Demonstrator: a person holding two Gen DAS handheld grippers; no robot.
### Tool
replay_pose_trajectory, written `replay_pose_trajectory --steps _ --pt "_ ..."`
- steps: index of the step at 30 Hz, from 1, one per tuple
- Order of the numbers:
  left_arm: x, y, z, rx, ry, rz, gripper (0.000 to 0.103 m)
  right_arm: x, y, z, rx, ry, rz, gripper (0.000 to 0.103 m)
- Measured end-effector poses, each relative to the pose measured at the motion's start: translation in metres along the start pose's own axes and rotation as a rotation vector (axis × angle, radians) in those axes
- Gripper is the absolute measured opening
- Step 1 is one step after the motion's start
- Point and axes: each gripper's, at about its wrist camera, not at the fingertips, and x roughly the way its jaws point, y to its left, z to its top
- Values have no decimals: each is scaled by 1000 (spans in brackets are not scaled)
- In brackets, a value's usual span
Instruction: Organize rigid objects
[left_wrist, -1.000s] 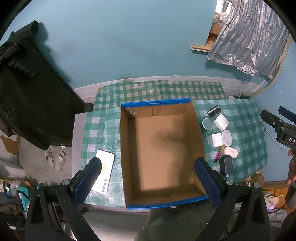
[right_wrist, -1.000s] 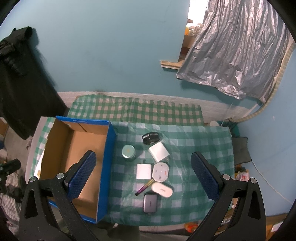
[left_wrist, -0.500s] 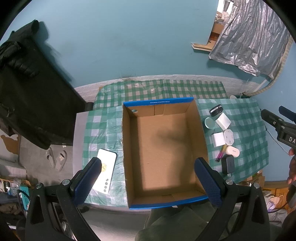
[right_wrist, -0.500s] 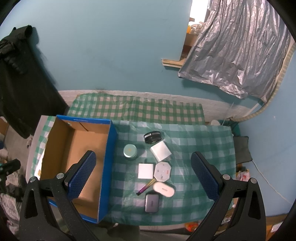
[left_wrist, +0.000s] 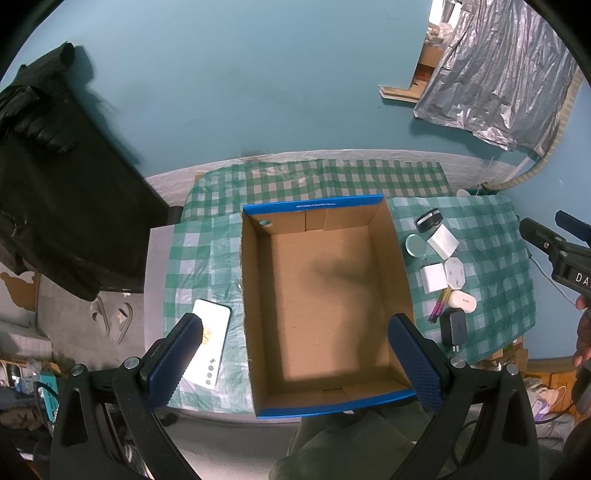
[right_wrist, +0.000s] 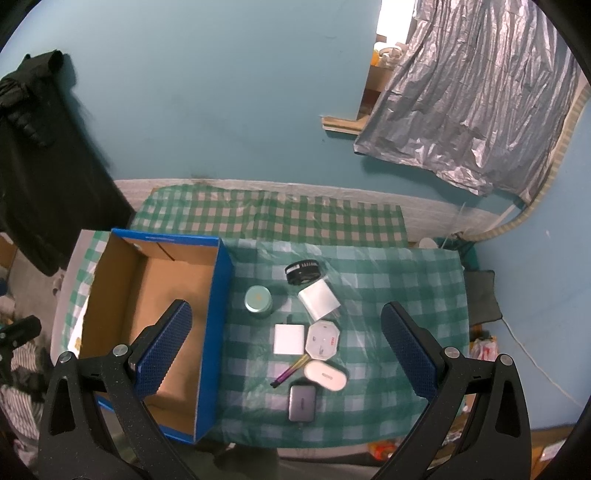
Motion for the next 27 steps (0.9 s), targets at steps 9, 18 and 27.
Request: replay_pose_trajectory --steps 9,18,27 --pt "-1 1 1 1 1 1 101 0 0 1 -2 3 -1 102" --pt "-1 1 1 1 2 0 101 1 1 1 -1 6 -1 102" --pt "8 11 -3 -3 19 15 101 11 0 -7 5 38 16 102"
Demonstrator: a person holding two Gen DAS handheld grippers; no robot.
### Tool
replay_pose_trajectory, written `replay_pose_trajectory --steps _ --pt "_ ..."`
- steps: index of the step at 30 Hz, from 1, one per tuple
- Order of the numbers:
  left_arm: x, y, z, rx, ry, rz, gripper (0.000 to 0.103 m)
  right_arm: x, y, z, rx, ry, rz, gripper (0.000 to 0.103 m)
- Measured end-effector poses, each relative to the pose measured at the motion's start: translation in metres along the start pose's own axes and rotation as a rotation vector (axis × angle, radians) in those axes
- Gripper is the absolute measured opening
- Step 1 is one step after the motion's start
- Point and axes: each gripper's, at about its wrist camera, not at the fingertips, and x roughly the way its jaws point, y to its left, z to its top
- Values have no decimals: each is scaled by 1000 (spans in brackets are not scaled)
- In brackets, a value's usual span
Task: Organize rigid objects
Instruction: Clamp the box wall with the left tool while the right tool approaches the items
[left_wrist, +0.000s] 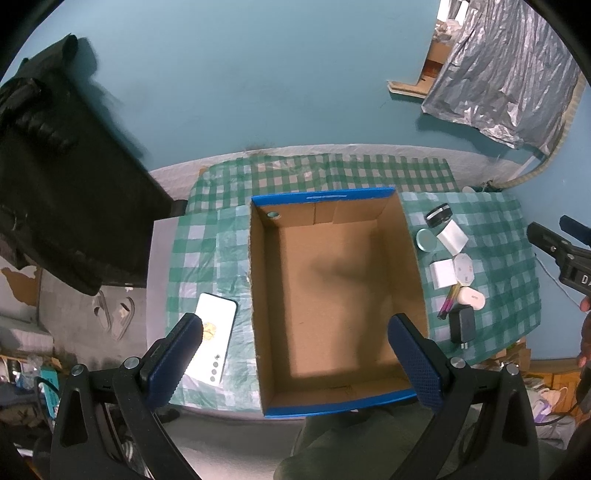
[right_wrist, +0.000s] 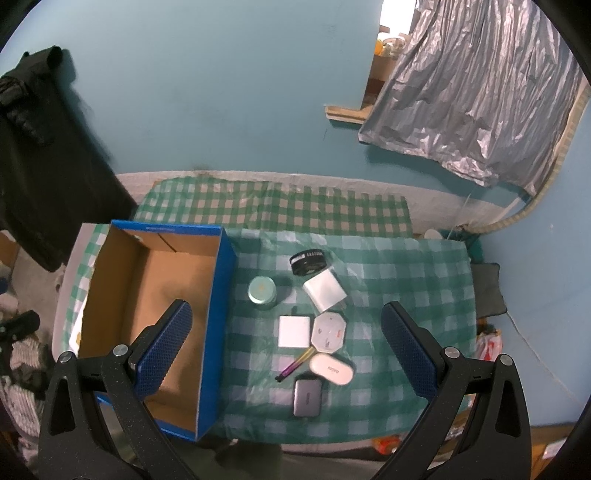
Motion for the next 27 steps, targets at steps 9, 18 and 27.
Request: replay_pose_trajectory --steps 9,18,27 --pt "32 24 -6 -25 55 35 101 19 -13 -7 3 49 30 102" --pt "71 42 -19 -64 125 53 99 57 -38 -35 53 102 65 101" --pt "116 54 -33 -96 196 53 86 102 -52 -73 67 189 65 99"
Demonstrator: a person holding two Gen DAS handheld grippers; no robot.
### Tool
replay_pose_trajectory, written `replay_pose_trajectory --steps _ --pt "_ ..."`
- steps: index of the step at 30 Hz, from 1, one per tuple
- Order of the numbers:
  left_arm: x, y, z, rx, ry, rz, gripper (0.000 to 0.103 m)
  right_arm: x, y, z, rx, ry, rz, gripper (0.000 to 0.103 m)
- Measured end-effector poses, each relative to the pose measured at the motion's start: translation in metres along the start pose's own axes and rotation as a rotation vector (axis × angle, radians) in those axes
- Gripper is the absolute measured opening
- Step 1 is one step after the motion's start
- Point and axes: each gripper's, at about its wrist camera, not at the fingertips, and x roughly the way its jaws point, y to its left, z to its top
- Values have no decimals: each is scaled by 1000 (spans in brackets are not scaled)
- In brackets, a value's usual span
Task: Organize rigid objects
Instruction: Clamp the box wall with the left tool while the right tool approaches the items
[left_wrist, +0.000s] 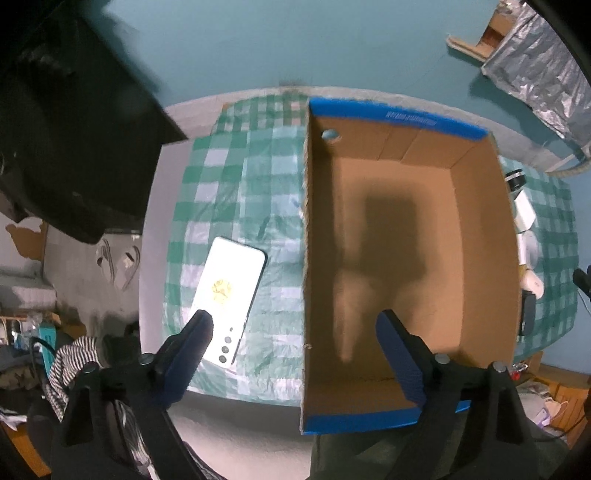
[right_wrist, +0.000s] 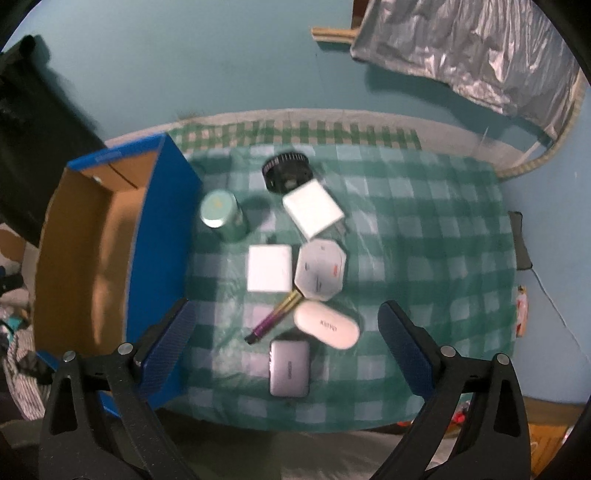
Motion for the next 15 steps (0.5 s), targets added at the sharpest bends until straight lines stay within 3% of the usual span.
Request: replay_pose_trajectory --steps 8,15 --pt "34 10 -7 -35 62 -32 85 35 -7 -16 6 77 16 98" --pt "60 10 -13 -16 109 -6 77 59 -15 -32 27 158 49 96"
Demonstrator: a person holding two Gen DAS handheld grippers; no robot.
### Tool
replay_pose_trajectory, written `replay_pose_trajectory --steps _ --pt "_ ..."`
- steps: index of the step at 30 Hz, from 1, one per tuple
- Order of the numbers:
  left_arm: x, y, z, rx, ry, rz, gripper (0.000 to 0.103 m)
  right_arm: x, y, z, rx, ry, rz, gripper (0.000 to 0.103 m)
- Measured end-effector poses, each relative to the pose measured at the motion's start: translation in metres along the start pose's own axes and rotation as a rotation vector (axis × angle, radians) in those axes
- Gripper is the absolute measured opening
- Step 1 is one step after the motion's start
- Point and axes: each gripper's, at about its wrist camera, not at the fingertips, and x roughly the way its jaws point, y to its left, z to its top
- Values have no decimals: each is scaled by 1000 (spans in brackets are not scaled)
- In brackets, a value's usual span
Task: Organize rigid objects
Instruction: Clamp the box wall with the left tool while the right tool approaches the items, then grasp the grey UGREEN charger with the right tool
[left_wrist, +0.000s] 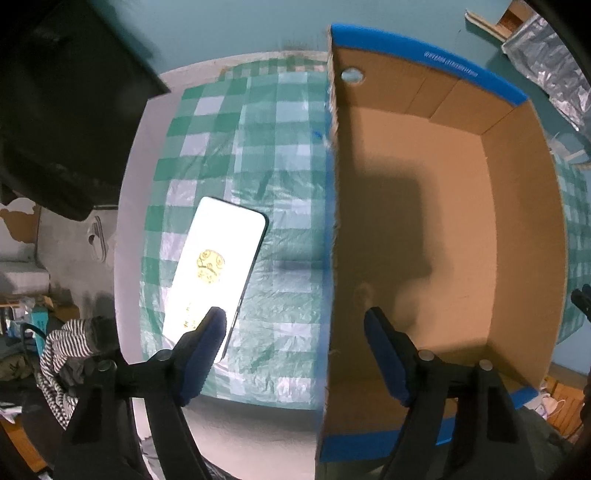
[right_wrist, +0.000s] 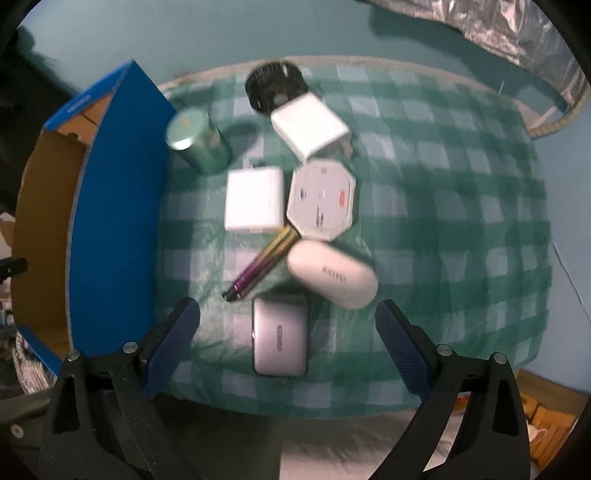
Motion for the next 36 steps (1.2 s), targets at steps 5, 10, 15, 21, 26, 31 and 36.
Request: replay_pose_trajectory --steps 5,10,15,21,26,31,36 --pt "17 3 -2 -19 37 -22 64 20 -5 -8 0 45 0 95" --pt "27 3 -3 -15 55 -21 50 40 -6 -11 17 95 7 87" --pt "28 5 -5 -4 67 -34 37 55 2 -13 2 123 -1 83" --pt "23 -3 -5 33 64 -44 23 73 2 -9 18 126 -5 73" --pt "26 -11 -5 44 71 -50 15 85 8 -4 -2 126 -23 62" --pt "30 -10 -7 44 73 -56 15 86 16 3 -12 117 -29 44" --pt "30 -9 -13 47 70 -63 12 85 24 2 -27 114 -48 41"
